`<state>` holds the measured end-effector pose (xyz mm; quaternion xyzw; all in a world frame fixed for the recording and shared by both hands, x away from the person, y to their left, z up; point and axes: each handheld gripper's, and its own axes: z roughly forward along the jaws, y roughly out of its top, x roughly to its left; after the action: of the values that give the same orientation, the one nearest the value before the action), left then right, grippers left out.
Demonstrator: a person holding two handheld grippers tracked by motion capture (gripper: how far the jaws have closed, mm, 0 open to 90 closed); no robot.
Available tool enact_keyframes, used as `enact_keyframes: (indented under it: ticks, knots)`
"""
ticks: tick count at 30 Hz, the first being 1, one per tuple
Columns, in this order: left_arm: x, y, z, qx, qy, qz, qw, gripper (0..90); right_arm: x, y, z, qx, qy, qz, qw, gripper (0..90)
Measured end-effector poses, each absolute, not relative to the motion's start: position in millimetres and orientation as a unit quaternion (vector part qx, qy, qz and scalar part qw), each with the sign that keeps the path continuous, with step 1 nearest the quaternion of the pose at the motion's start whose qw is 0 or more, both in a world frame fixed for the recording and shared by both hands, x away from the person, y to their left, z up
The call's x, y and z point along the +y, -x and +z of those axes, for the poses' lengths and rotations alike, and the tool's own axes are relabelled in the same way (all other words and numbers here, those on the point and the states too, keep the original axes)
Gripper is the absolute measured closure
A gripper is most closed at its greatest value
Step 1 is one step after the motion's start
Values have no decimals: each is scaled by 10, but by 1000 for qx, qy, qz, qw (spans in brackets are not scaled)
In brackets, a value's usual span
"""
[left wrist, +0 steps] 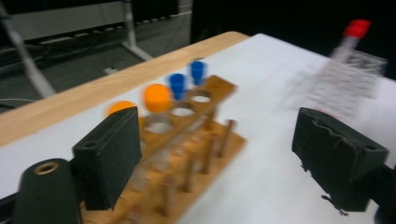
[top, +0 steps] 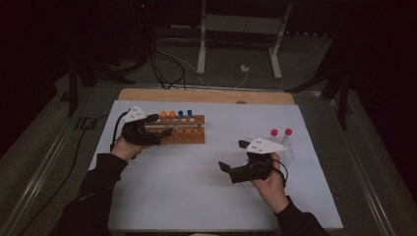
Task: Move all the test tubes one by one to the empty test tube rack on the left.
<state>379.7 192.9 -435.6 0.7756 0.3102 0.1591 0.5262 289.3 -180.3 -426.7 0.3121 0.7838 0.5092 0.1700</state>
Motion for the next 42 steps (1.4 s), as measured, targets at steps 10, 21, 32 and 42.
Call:
enact_keyframes:
  ticks: [10,21,32,42]
  knots:
    - [1791,-3508,-4397,271,-783,117,548,31,-2203,-2995,-4198,770,-346,490,219,0]
    - [1736,-3439,-4397,257,-789,108,548,31,-2639,-3049,-4248,739,-418,457,267,0]
    - [1705,-3423,-4398,250,-792,104,547,32,-2974,-3085,-4329,711,-478,417,302,130]
    - [1714,-3417,-4389,252,-792,105,546,32,-3163,-3185,-4436,695,-525,384,307,377]
